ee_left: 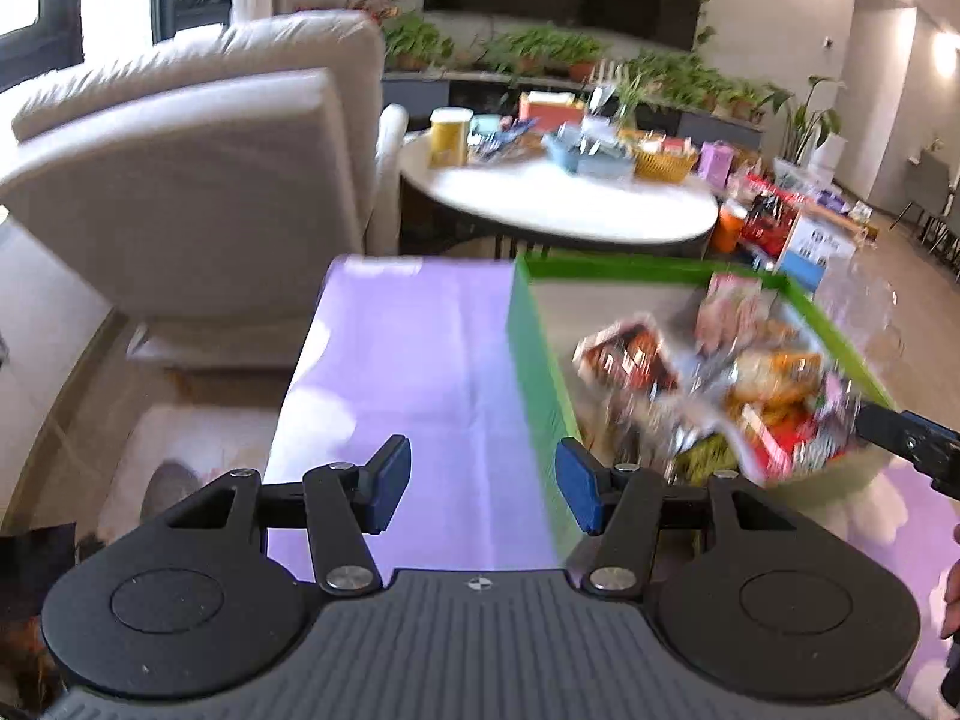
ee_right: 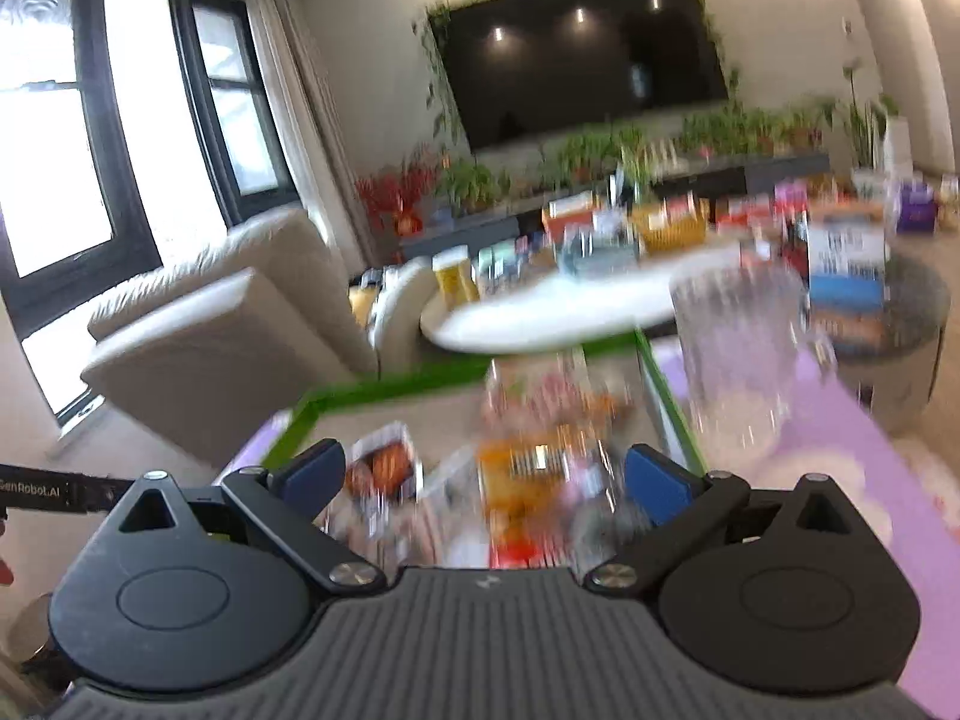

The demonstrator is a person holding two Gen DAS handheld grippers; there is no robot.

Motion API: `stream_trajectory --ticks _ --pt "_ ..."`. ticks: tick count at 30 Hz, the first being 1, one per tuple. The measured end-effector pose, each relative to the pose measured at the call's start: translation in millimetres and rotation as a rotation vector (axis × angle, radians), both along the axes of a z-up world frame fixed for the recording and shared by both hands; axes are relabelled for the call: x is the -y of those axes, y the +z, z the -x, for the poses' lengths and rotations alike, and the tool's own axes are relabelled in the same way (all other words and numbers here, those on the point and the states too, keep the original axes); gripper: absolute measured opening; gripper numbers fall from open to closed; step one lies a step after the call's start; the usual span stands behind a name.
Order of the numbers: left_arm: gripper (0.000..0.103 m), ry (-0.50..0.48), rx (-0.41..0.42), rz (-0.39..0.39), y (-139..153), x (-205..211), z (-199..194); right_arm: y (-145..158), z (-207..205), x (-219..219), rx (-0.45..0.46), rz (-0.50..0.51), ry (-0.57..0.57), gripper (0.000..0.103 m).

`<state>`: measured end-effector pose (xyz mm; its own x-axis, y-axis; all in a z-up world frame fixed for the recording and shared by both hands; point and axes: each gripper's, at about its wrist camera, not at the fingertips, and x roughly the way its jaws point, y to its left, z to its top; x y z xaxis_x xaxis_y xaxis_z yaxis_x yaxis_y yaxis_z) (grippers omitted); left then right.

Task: Organize snacks
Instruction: 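Withdraw both tools toward the brown packet and the beige bread bag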

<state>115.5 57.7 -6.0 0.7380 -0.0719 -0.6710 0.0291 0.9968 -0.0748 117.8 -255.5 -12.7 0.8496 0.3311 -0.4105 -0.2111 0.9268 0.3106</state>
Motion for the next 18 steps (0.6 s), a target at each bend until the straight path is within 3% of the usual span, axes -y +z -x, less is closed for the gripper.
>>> stream_trajectory --ticks 2,9,18 --pt "0.051 -0.008 -0.031 0.0 -10 -2 8 -7 7 3 -0.038 0.026 0.022 0.063" --pt "0.051 0.0 -0.121 -0.007 -37 -10 33 -18 36 -16 -0.031 0.222 0.139 0.063" --pt "0.051 0.025 -0.166 0.027 -52 -22 55 -32 37 -34 -0.091 0.229 0.209 0.063"
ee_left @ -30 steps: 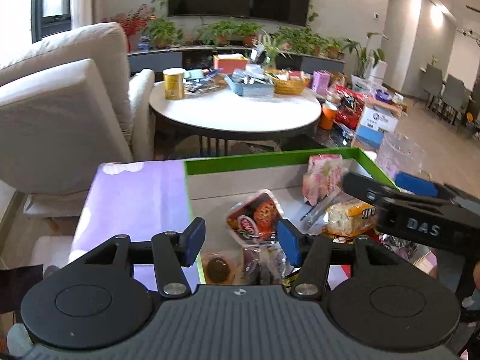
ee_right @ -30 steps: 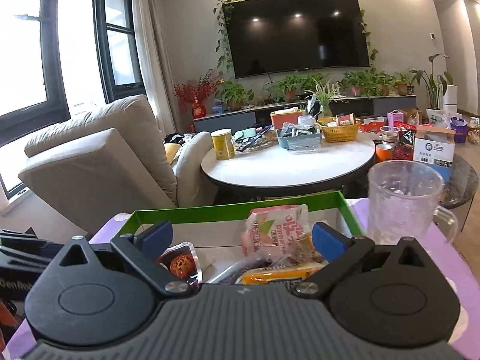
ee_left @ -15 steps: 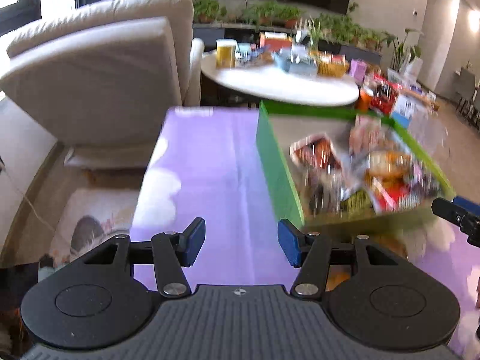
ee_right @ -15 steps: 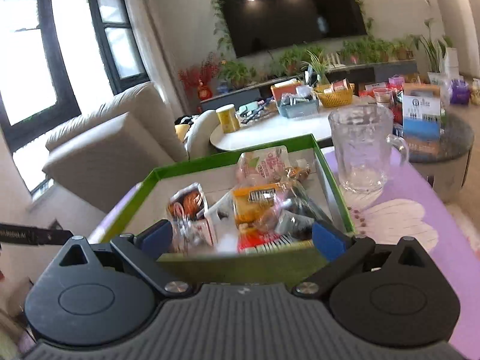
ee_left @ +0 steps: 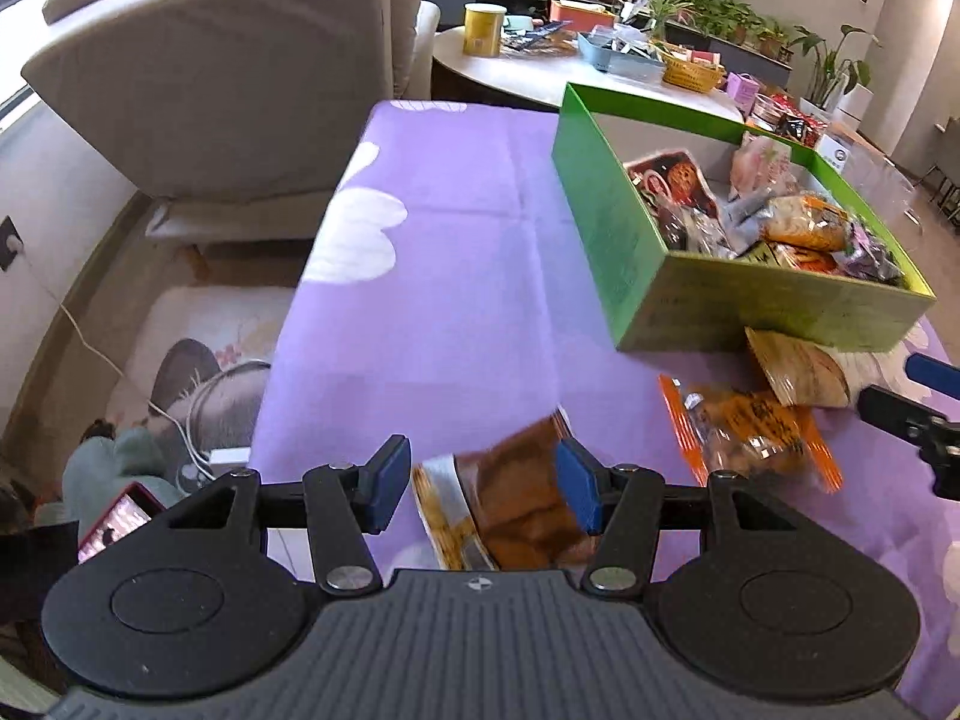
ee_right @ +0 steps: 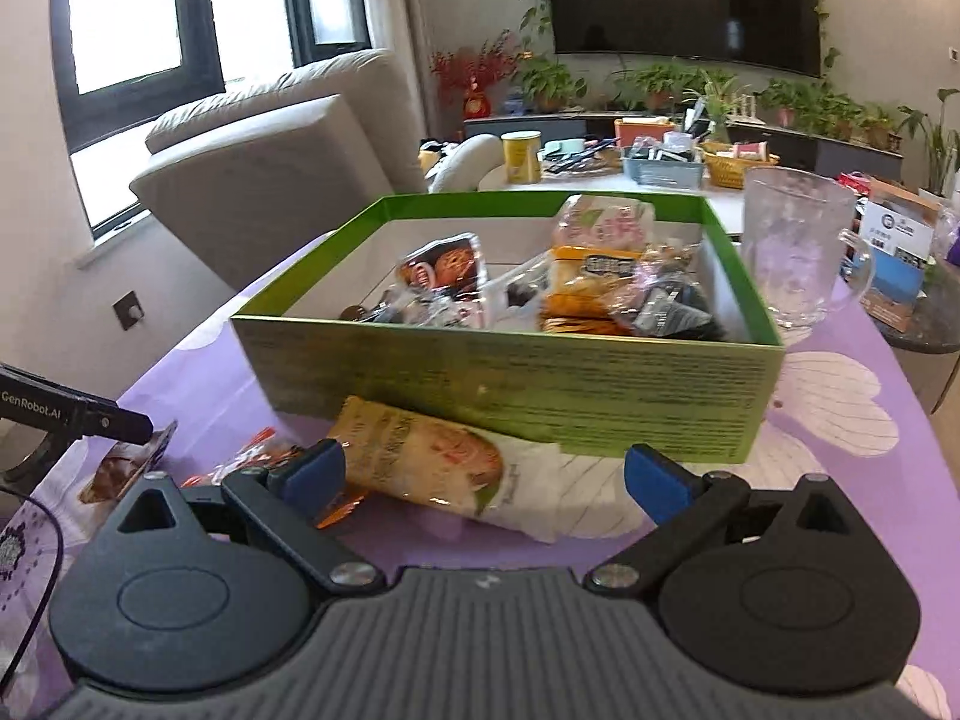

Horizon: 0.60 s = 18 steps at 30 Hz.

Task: Organize snacks
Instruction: 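Withdraw both tools toward the brown packet and the beige bread bag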

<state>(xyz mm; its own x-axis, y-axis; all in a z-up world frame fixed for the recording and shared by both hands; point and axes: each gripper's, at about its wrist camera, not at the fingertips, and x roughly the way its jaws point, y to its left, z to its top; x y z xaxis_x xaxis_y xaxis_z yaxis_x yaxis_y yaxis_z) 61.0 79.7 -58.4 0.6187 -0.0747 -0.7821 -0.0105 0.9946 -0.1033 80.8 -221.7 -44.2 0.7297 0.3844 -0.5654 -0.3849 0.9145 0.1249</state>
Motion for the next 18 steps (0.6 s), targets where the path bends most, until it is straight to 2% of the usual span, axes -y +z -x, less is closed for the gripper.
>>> stream_trajectory --ticks 2,6,9,13,18 --pt "0.051 -0.014 -0.003 0.015 -2 1 5 -2 3 -4 -0.001 0.034 0.015 0.063" --pt "0.051 -0.04 -0.009 0.022 -5 11 13 -15 8 -14 -0.003 0.186 -0.001 0.063" --pt "0.051 -0.086 -0.016 0.025 -4 22 17 -26 4 -20 -0.019 0.261 -0.01 0.063" --pt "0.051 -0.177 -0.023 0.048 -4 38 22 -30 -5 -21 0.002 0.227 -0.075 0.063" --pt "0.051 -0.235 -0.005 0.02 -3 54 23 -12 -7 12 0.044 -0.031 -0.265 0.063"
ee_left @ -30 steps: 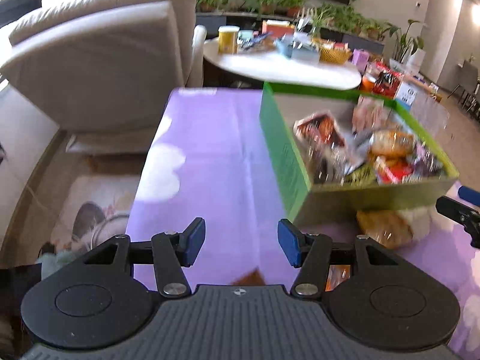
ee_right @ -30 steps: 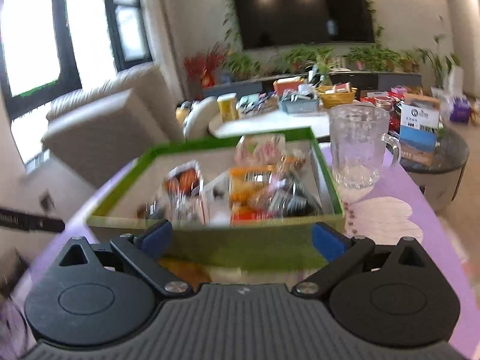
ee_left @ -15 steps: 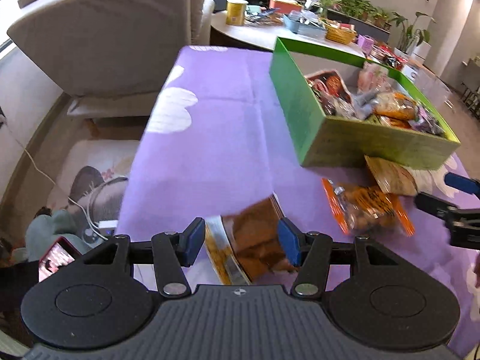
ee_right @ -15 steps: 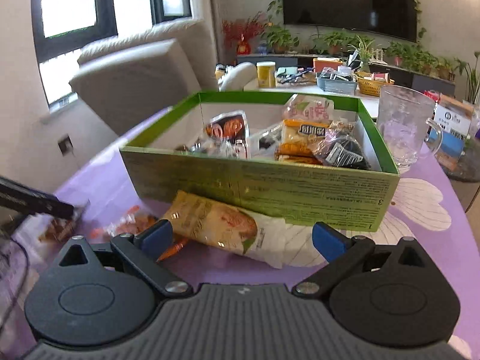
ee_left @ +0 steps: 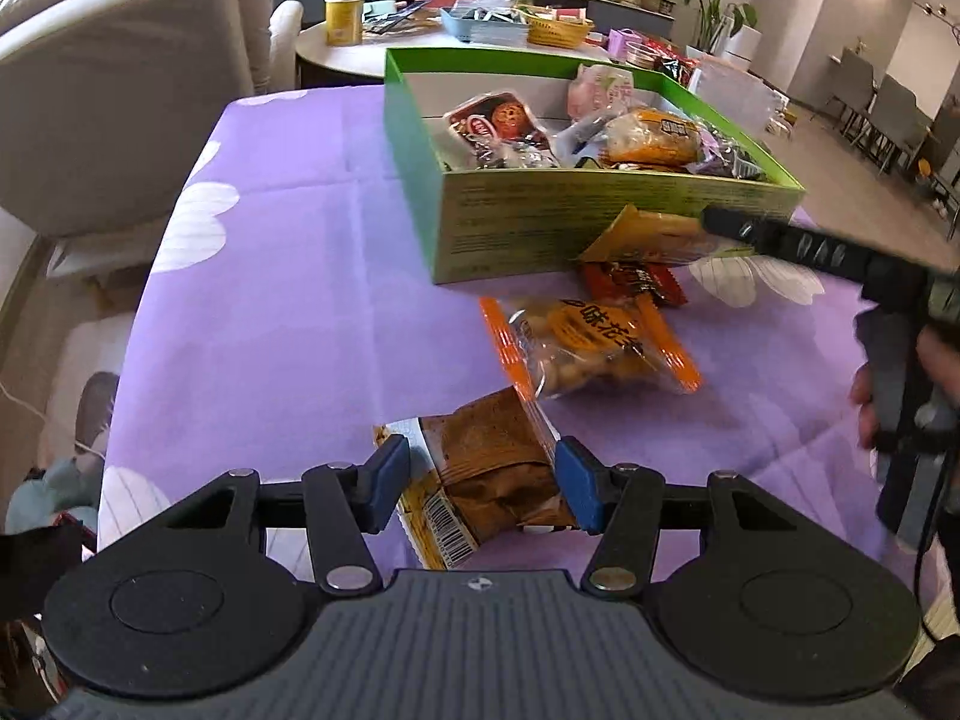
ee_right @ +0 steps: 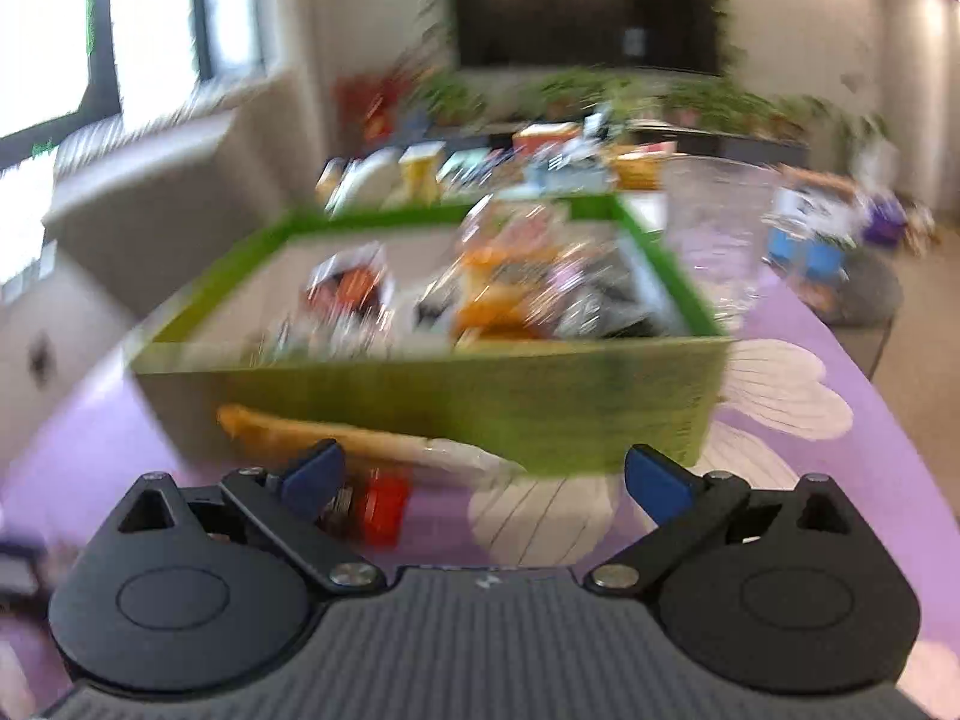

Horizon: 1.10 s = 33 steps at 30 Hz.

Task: Organize snacks
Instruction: 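Withdraw both tools toward the brown packet and the beige bread bag, then grasp the brown barcode packet with the left gripper while the right grasps the beige bread bag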

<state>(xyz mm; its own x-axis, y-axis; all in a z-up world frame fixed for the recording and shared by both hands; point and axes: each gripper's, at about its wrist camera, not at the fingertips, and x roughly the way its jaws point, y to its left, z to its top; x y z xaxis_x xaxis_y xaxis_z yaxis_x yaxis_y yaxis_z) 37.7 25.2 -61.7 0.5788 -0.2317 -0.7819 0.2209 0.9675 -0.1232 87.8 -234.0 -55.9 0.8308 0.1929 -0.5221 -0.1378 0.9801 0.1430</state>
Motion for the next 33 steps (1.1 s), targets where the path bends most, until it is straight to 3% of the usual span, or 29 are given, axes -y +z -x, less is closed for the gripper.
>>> stream_trajectory --ticks 2,6,12,16,22,25,28,33 --pt "0.051 -0.001 -0.002 0.003 -1 0 -2 4 0 12 0.009 -0.016 -0.055 0.063" --pt "0.051 0.011 -0.007 0.016 -3 -3 -4 1 1 21 -0.041 0.008 -0.047 0.063" --pt "0.051 0.009 -0.007 0.011 -2 -2 -3 -6 -7 5 -0.111 -0.03 0.089 0.063" --pt "0.051 0.017 -0.008 0.014 -2 -3 -2 -3 -19 -10 -0.123 -0.063 0.121 0.063" --pt "0.051 0.011 -0.001 0.004 -2 -1 -1 -9 -45 -24 -0.208 -0.066 -0.02 0.063" --pt "0.051 0.007 -0.002 0.004 -2 -1 -1 -10 -43 -25 -0.186 -0.035 0.004 0.063" --pt "0.051 0.004 -0.003 0.007 -2 -2 -1 -8 -40 -13 -0.236 -0.039 0.037 0.063" --pt "0.052 0.007 -0.006 0.015 -3 -3 -2 -9 -17 3 -0.27 0.112 0.103 0.063"
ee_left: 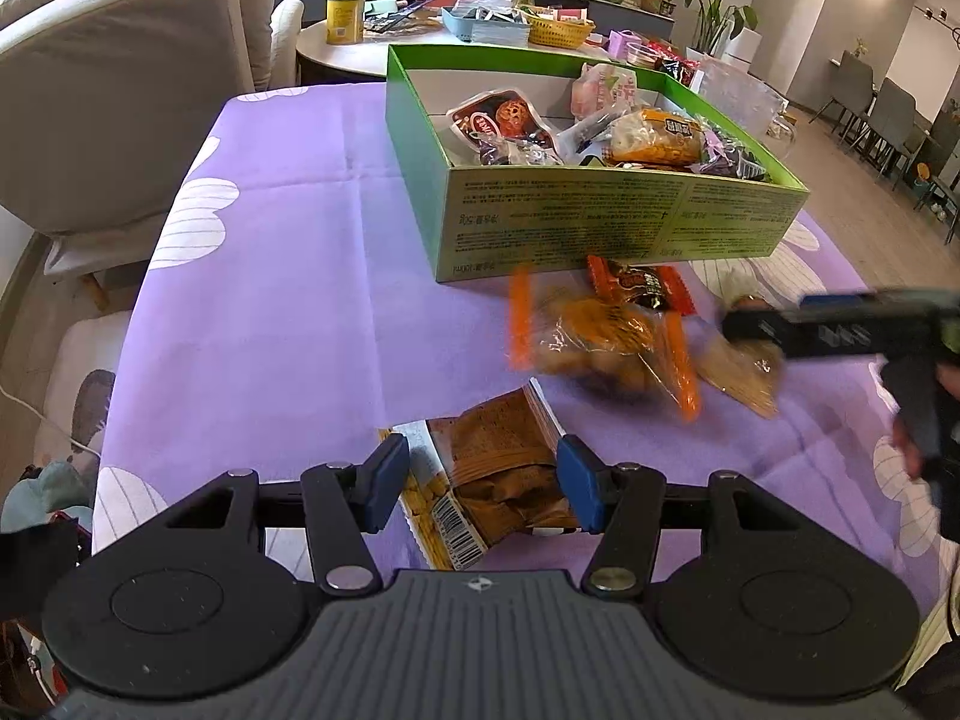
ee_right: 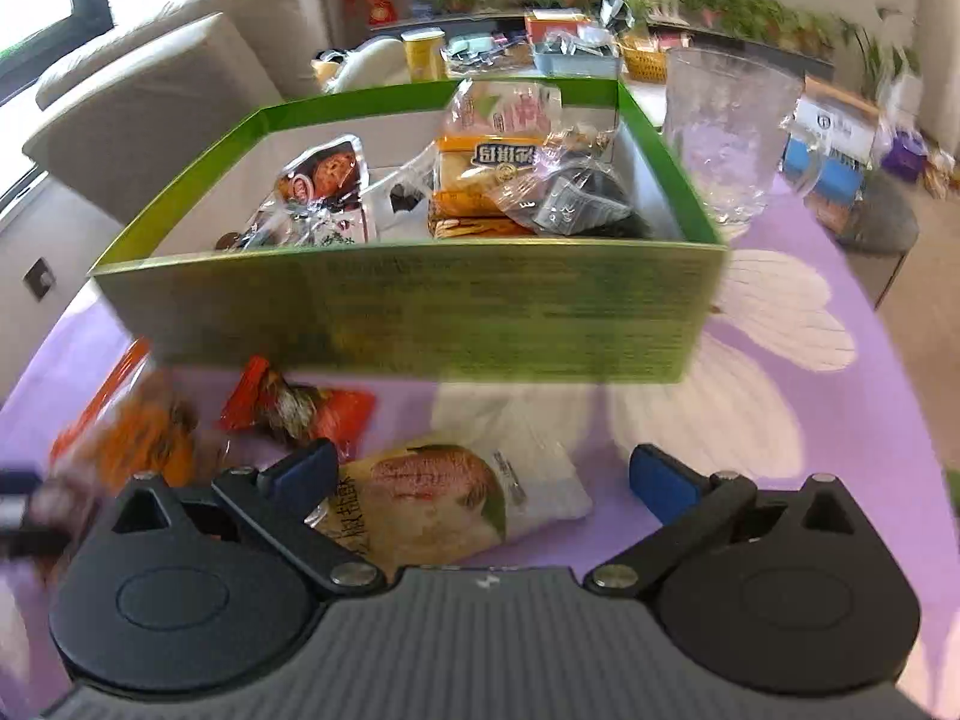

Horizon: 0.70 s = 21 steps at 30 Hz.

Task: Organize snacks
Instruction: 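Grasp the brown barcode packet with the left gripper while the right grasps the beige bread bag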

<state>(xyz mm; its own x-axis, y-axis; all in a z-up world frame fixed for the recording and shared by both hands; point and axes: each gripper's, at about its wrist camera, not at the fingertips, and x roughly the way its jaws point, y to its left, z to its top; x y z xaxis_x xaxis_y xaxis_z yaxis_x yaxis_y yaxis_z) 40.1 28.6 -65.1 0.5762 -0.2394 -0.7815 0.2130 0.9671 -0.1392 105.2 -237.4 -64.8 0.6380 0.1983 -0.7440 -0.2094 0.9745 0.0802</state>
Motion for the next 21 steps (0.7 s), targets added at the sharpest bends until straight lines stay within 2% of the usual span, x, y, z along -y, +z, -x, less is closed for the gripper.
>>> stream_trajectory --ticks 3,8,15,18,20,21 --pt "0.052 -0.002 0.0 -0.003 0 1 0 1 14 15 -0.035 -0.01 0.004 0.063" --pt "0.052 -0.004 -0.001 -0.005 0 1 -1 6 33 27 -0.005 0.036 -0.056 0.063" --pt "0.052 -0.001 0.004 -0.024 3 2 4 5 26 13 -0.009 -0.082 -0.125 0.063" --pt "0.052 -0.014 0.01 -0.049 3 4 9 -2 19 -10 -0.017 -0.01 -0.103 0.063" --pt "0.052 -0.021 0.014 -0.066 3 5 11 -6 22 -23 0.03 0.075 -0.075 0.063" --pt "0.052 -0.022 0.018 -0.07 3 6 12 -7 25 -25 0.054 0.083 -0.061 0.063"
